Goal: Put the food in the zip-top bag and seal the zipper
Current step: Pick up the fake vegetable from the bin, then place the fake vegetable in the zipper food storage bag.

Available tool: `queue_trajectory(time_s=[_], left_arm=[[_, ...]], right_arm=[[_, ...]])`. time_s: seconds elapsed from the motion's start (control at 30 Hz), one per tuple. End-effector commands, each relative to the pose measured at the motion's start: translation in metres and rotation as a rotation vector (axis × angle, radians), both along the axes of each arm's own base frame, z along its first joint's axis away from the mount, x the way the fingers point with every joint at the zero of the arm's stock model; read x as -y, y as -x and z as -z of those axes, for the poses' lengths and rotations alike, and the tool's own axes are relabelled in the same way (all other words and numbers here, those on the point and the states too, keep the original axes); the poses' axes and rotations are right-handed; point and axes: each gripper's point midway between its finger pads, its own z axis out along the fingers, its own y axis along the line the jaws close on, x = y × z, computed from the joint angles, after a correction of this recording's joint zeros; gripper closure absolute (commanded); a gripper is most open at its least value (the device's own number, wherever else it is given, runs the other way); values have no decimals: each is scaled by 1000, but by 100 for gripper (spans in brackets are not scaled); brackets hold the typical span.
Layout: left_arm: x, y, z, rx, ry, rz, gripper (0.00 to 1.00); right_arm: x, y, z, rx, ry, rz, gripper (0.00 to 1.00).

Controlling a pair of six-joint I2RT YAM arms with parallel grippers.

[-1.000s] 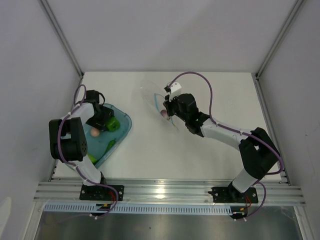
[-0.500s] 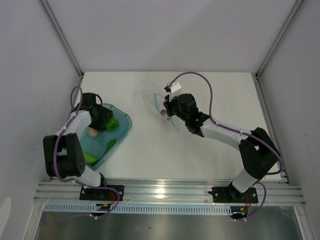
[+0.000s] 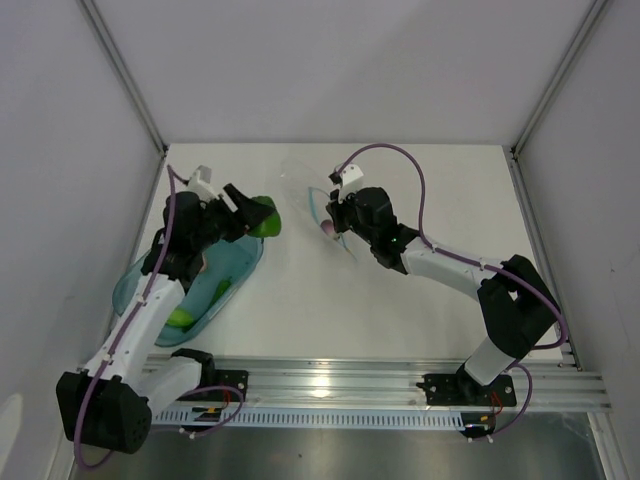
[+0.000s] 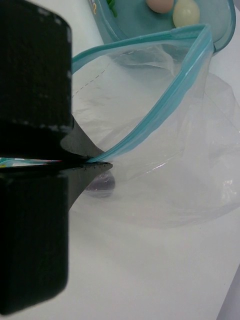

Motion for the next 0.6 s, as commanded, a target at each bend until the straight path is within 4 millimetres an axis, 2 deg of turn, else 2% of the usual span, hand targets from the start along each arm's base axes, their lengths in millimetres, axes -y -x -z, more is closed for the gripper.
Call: queue_trajectory(time_s=[0.0, 0.1, 0.3, 0.43, 0.57], left_arm=[[58, 22, -44, 215, 28, 305, 99], [90, 36, -62, 302, 75, 439, 99], [126, 52, -79, 433, 155, 608, 99], [140, 44, -71, 400, 153, 642, 99], [134, 21, -36, 249, 92, 537, 99]], right_arm=[[-11, -2, -23, 43, -42, -12, 100], [-17, -1, -22, 41, -38, -21, 100], [-20, 1, -22, 39, -41, -35, 100], [-22, 3, -24, 35, -50, -47, 100], [-25, 8, -30, 20, -89, -71, 100]])
